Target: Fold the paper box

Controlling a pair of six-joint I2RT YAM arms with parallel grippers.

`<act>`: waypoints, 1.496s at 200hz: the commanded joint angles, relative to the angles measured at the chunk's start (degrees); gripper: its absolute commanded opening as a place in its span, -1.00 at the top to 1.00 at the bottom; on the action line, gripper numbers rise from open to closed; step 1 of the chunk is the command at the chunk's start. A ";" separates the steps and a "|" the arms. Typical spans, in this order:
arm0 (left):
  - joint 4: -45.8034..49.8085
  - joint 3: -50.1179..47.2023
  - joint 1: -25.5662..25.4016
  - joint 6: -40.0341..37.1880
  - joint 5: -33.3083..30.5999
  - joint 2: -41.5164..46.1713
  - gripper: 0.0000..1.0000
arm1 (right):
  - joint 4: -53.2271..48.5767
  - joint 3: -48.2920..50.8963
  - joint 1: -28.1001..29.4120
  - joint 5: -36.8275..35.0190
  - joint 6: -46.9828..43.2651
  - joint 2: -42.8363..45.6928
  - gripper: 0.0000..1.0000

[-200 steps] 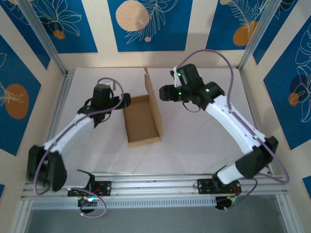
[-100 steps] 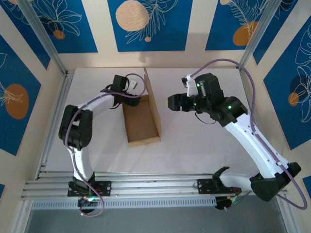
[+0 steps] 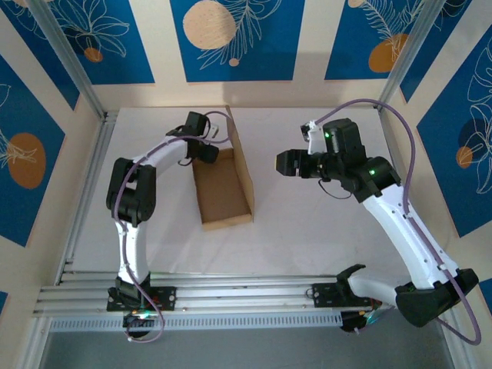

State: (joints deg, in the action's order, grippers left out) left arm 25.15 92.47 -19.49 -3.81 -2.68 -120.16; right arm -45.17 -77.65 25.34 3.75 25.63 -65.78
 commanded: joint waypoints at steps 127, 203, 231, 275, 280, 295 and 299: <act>5.13 -9.95 -1.34 26.40 0.49 6.12 0.28 | 1.04 1.20 -3.84 3.67 1.70 1.88 -0.30; -3.88 -26.59 -6.65 44.14 2.05 15.30 0.43 | 2.20 7.51 -8.55 -3.20 9.26 1.96 -0.36; -2.94 -26.87 -8.94 41.97 -4.59 18.12 0.09 | 2.62 10.50 -9.17 -5.80 9.31 1.53 -0.40; -3.05 -26.76 -9.43 39.27 -8.44 21.23 -0.14 | 4.41 11.44 -3.71 -10.83 5.02 -9.47 -0.34; -3.10 -26.79 -9.41 39.00 -8.74 21.50 -0.17 | 4.77 11.29 -3.38 -11.65 4.42 -10.71 -0.33; -3.18 -26.82 -9.43 38.80 -10.03 21.81 -0.21 | 5.97 10.03 -2.65 -14.23 2.86 -15.56 -0.31; -3.44 -26.76 -9.39 38.75 -10.16 21.85 -0.21 | 6.40 9.51 -2.60 -14.52 2.28 -16.94 -0.31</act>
State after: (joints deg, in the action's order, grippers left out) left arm 22.39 65.12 -28.80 35.88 -9.23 -99.96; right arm -40.66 -66.70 21.61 -5.34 31.44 -76.86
